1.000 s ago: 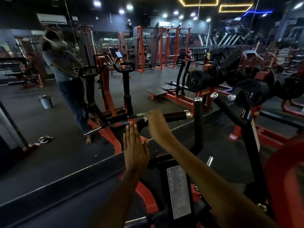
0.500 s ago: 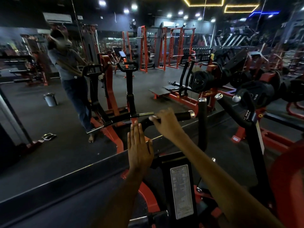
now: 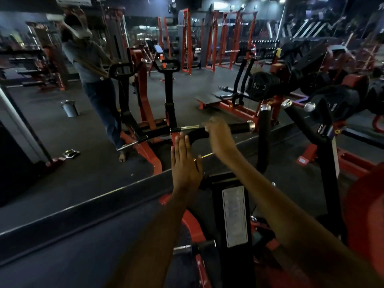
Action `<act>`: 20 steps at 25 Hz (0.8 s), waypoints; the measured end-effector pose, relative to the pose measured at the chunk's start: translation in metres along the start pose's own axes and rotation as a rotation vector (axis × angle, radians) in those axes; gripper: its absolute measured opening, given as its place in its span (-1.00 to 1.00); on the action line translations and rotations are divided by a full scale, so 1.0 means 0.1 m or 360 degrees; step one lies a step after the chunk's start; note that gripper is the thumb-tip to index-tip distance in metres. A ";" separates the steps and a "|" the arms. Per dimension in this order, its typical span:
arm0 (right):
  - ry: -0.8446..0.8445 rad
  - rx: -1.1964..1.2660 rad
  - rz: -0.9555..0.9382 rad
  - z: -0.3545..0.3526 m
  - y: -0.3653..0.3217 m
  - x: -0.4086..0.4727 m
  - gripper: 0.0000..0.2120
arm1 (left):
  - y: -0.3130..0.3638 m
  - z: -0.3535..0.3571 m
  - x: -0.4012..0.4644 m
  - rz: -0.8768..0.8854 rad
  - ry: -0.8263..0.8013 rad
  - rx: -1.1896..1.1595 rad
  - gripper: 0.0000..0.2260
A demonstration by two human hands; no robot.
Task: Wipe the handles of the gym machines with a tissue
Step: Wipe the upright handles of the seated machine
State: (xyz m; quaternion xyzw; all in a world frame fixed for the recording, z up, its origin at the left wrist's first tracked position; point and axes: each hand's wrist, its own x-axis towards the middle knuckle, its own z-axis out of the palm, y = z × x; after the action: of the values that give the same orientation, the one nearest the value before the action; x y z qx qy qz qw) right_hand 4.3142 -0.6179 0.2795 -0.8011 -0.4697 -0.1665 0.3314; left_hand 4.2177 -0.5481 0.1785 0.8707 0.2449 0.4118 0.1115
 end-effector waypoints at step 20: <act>0.0007 0.0683 0.0219 0.26 -0.66 -1.68 -0.84 | -0.18 -1.46 -1.27 -0.0499 -0.0184 0.0235 -0.69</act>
State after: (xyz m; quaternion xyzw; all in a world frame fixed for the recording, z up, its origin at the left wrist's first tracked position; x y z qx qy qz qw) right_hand 4.1714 -0.6856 0.1888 -0.7421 -0.4378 -0.0414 0.5059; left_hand 4.0303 -0.5998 0.1797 0.8498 0.4004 0.3197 0.1241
